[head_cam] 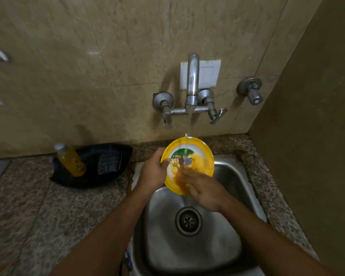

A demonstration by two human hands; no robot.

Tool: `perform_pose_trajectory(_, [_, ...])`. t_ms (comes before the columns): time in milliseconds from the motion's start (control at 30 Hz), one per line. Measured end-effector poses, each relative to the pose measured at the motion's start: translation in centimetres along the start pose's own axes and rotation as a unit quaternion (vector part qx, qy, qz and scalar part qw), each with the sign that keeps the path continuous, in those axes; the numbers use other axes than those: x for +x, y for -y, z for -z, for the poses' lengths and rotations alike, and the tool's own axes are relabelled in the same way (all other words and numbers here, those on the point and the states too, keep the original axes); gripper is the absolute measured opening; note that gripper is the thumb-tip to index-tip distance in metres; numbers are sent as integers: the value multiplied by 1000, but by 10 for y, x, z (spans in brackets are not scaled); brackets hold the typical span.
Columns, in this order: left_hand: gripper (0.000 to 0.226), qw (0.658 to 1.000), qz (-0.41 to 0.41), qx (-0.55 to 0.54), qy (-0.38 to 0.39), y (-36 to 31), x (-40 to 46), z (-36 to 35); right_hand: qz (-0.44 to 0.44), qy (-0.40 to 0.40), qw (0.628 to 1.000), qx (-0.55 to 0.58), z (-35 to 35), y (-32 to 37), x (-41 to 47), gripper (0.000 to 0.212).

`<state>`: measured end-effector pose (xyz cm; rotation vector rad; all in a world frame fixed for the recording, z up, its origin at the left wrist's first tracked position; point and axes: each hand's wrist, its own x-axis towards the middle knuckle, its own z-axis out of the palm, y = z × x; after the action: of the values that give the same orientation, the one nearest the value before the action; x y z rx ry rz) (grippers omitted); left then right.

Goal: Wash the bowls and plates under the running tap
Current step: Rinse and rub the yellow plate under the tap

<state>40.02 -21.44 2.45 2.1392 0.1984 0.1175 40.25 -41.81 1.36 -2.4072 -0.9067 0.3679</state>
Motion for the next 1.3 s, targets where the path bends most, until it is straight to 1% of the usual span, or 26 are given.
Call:
perform_pose_trajectory(67, [26,993,-54,99,-22,-1,-2,10,-87,-89,991,52,7,-17,-16,48])
perform_pose_trajectory(100, [28,987,-76,135,-28,-1,-4,15,-127,-139,981,54,12,-24,-23,47])
perform_pose_trajectory(133, [29,981,-94,170,-30,0,-6,18,-147,-176,972,48,17,-30,-27,45])
perform_pose_trajectory(200, [32,964,-125,232,-31,0,-14,21,-165,-210,963,33,20,-31,-31,38])
perform_pose_trajectory(267, [35,950,-140,279,-27,-1,-25,20,-174,-207,962,33,18,-28,-31,30])
perform_pose_trajectory(333, [39,929,-149,339,-28,-3,-34,20,-184,-193,963,47,13,-27,-34,28])
perform_pose_trajectory(367, [44,912,-165,373,-33,-3,-37,20,-188,-190,962,49,10,-27,-35,27])
perform_pose_trajectory(433, [62,880,-207,426,-35,-4,-45,20,-197,-193,960,46,6,-27,-37,28])
perform_pose_trajectory(467, [70,866,-229,442,-46,-3,-47,19,-197,-194,960,46,3,-27,-38,28])
perform_pose_trajectory(533, [76,846,-268,455,-71,1,-51,17,-192,-191,962,41,0,-27,-39,28])
perform_pose_trajectory(633, [73,825,-296,476,-75,4,-54,17,-192,-190,962,38,1,-26,-41,29])
perform_pose_trajectory(667, [69,822,-293,483,-67,5,-54,16,-195,-193,961,38,2,-24,-41,29])
perform_pose_trajectory(700, [64,833,-270,481,-57,4,-55,15,-199,-200,959,34,2,-21,-42,29])
perform_pose_trajectory(733, [57,860,-218,459,-45,4,-53,14,-203,-210,956,22,2,-18,-42,30])
perform_pose_trajectory(767, [48,896,-149,415,-46,4,-50,12,-202,-222,954,5,1,-14,-41,31])
perform_pose_trajectory(800, [41,932,-70,353,-47,6,-46,9,-195,-229,954,-9,1,-9,-40,34])
perform_pose_trajectory(833, [38,955,-26,290,-57,9,-42,6,-180,-223,958,-12,1,-4,-38,37])
perform_pose_trajectory(867, [35,970,-10,233,-70,14,-38,2,-161,-200,966,-16,1,1,-35,41])
perform_pose_trajectory(933, [30,991,25,104,-76,13,-31,-5,-115,-115,986,-41,-2,7,-23,51])
perform_pose_trajectory(1000, [28,995,82,-32,-39,11,-21,-13,-94,-56,990,-88,-9,6,-5,57])
perform_pose_trajectory(1067, [22,986,122,-111,-18,12,-11,-23,-100,-54,985,-126,-16,6,14,73])
perform_pose_trajectory(1100, [19,983,128,-132,-13,9,-6,-25,-96,-59,985,-134,-19,9,22,81])
perform_pose_trajectory(1167, [22,981,113,-156,-19,1,3,-21,-40,-48,989,-134,-21,17,30,89])
perform_pose_trajectory(1233, [21,976,114,-182,-26,1,12,-12,29,-6,991,-131,-18,22,21,89])
perform_pose_trajectory(1267, [20,974,121,-190,-30,3,15,-9,45,9,988,-146,-15,17,16,86])
perform_pose_trajectory(1300, [21,973,127,-191,-31,9,16,-9,49,1,983,-174,-12,9,12,83])
